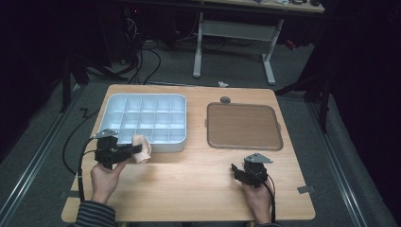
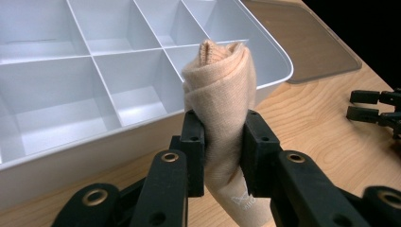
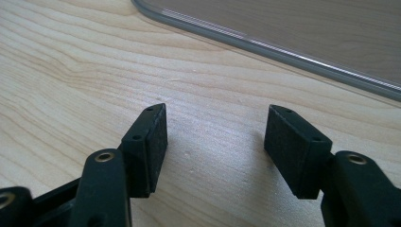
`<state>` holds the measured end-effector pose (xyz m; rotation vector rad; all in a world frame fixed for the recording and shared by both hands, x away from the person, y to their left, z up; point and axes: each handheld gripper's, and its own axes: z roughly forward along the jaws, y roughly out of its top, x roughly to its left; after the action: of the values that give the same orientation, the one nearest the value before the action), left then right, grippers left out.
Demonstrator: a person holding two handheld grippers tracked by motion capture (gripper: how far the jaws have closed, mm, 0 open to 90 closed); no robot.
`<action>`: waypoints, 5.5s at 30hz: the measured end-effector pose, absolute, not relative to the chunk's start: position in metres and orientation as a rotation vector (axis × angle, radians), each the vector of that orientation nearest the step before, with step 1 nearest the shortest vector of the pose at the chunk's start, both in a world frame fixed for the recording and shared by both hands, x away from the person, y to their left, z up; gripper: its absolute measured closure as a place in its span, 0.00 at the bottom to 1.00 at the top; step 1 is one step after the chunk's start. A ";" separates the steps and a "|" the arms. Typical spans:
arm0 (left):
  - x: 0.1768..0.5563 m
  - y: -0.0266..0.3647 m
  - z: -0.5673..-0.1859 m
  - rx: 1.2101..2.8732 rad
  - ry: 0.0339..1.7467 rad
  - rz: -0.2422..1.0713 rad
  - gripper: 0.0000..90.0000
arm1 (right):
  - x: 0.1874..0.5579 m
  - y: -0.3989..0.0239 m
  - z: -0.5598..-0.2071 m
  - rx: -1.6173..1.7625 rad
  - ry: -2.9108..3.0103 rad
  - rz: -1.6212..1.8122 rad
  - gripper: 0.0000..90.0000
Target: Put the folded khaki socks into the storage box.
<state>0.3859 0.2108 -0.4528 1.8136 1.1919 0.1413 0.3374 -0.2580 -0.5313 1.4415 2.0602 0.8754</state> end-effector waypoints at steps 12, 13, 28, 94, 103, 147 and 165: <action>0.394 0.219 -0.443 1.798 1.208 0.166 0.82 | 0.337 -0.258 -0.531 1.446 2.058 0.878 0.45; 0.394 0.219 -0.441 1.803 1.209 0.173 0.82 | 0.337 -0.258 -0.531 1.447 2.058 0.878 0.45; 0.410 0.220 -0.434 1.842 1.197 0.160 0.81 | 0.337 -0.258 -0.531 1.449 2.057 0.879 0.46; 0.474 0.201 -0.442 1.937 1.217 0.086 0.81 | 0.337 -0.258 -0.531 1.448 2.056 0.876 0.45; 0.477 0.199 -0.448 1.970 1.227 0.077 0.82 | 0.337 -0.258 -0.531 1.449 2.055 0.875 0.45; 0.486 0.181 -0.475 2.214 1.235 0.153 0.78 | 0.337 -0.258 -0.531 1.449 2.055 0.874 0.45; 0.474 0.190 -0.455 2.054 1.242 0.248 0.68 | 0.337 -0.258 -0.531 1.449 2.054 0.873 0.45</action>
<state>0.4737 0.1899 -0.4548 2.0544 1.2417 0.2481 0.3372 -0.2580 -0.5313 1.4493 2.0543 0.8730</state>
